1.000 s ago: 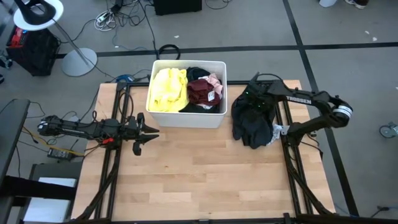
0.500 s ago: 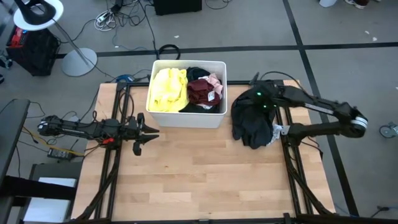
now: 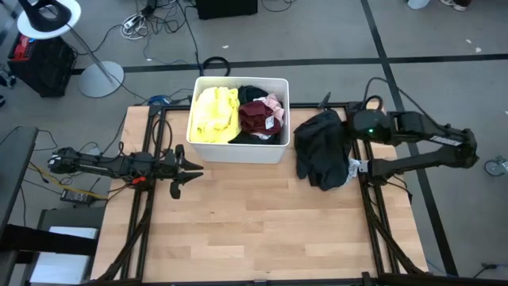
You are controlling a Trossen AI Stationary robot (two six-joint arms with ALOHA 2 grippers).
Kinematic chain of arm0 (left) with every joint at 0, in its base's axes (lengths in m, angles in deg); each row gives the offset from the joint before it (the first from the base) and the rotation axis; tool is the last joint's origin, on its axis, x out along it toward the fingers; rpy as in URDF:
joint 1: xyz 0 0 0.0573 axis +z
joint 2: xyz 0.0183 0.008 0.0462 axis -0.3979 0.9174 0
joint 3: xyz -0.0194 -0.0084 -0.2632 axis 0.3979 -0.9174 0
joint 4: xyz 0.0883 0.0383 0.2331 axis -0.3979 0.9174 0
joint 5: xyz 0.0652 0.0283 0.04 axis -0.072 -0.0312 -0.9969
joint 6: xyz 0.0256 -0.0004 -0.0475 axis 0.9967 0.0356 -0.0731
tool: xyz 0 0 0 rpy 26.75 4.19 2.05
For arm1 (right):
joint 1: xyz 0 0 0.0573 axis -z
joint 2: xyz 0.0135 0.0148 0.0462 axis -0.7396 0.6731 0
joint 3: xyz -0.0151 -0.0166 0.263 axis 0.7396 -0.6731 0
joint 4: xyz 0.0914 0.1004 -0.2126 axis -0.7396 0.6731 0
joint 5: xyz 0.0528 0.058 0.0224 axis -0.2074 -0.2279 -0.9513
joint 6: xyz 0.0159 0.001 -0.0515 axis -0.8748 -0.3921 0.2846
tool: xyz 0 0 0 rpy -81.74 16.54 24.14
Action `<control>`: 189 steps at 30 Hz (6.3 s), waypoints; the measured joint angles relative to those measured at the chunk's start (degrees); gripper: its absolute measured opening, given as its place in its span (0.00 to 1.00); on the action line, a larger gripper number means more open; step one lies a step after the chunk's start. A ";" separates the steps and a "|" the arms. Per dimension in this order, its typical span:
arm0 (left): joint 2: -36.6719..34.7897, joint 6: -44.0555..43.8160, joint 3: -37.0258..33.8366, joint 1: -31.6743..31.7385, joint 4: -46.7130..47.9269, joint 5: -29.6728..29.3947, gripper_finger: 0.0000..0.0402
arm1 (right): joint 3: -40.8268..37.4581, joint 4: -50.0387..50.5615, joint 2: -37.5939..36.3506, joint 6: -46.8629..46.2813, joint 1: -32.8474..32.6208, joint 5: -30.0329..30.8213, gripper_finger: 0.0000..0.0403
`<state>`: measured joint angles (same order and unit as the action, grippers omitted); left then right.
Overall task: Sort clothes
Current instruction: Put the dark green sports shorts into the laundry organizer, then put the white blue socks into the laundry organizer
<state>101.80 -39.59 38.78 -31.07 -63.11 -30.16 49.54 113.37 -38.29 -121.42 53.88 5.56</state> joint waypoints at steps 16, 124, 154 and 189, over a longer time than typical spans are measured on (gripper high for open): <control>0.01 0.00 0.00 0.00 -0.03 0.02 0.26 | 38.76 -12.17 22.10 27.40 -4.47 18.03 0.00; 0.07 0.04 -0.02 0.00 3.01 0.02 0.26 | 60.54 -9.94 84.81 30.20 16.17 -39.73 0.02; 0.07 0.42 -0.02 0.00 2.99 -0.26 0.26 | 60.38 17.42 49.62 23.81 16.74 -24.64 0.39; 0.05 0.39 -0.02 0.00 3.16 0.55 0.26 | 5.22 29.67 22.71 -26.90 5.51 -13.43 0.34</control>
<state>101.85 -39.20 38.76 -31.07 -59.95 -29.61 54.76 143.05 -15.57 -148.32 59.39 -7.87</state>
